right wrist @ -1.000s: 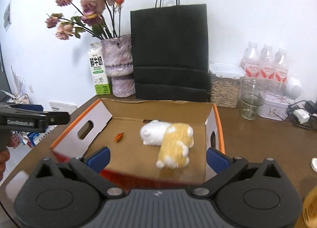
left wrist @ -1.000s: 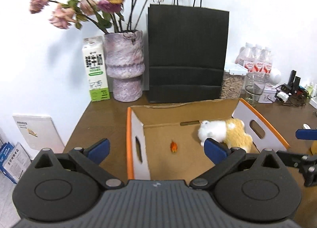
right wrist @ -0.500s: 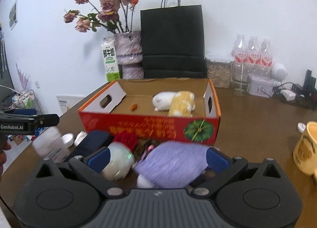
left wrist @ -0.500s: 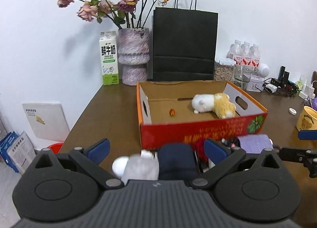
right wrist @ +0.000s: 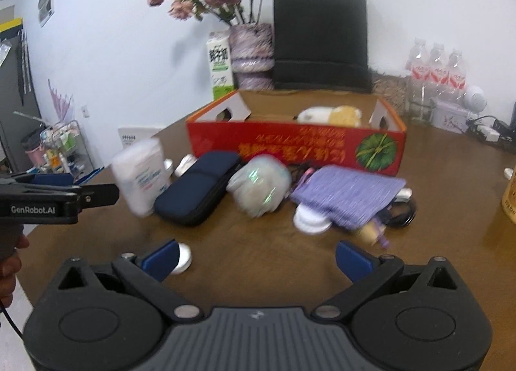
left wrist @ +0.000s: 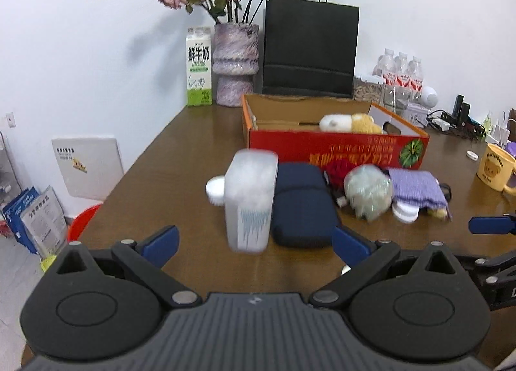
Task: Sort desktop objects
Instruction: 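Grasp the white bottle cap on the table with the right tool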
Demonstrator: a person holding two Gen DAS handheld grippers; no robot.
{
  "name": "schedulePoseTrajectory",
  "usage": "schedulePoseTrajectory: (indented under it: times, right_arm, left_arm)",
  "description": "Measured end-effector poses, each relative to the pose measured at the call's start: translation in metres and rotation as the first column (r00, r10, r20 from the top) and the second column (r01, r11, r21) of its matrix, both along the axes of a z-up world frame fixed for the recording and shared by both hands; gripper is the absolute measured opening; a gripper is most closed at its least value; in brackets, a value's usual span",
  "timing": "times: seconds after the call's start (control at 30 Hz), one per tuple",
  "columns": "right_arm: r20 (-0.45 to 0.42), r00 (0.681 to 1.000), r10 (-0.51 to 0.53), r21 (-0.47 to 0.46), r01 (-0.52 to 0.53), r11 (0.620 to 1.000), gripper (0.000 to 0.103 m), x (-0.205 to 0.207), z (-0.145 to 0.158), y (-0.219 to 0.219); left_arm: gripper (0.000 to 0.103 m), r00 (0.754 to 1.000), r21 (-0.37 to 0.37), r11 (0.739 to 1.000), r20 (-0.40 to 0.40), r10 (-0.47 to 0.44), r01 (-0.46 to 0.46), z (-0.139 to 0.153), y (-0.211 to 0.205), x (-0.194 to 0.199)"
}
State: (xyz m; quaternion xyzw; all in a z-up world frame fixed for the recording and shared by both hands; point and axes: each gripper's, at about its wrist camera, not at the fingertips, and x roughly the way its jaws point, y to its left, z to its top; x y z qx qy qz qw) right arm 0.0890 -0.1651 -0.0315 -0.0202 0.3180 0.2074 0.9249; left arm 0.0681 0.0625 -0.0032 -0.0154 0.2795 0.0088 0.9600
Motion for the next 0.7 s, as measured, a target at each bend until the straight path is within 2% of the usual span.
schedulePoseTrajectory:
  times: [0.3,0.5,0.7]
  right_arm:
    - [-0.035,0.999,0.007,-0.033,-0.008,0.999,0.103,-0.006,-0.023,0.033]
    - [-0.024,1.0,0.002,-0.065,-0.003,0.998,0.103,0.0,-0.033,0.055]
    - [-0.026,1.0,-0.014,-0.1,0.011,0.995,0.103,0.005,-0.042,0.072]
  left_arm:
    - [0.103,0.999,0.001,1.0,-0.041,0.005,-0.005,-0.028,0.019,-0.011]
    - [0.103,0.999,0.005,1.0,-0.046,0.021,-0.02,-0.041,0.03,-0.002]
    - [0.103,0.998,-0.025,0.999,-0.061,0.024,-0.025,-0.054,0.033,0.01]
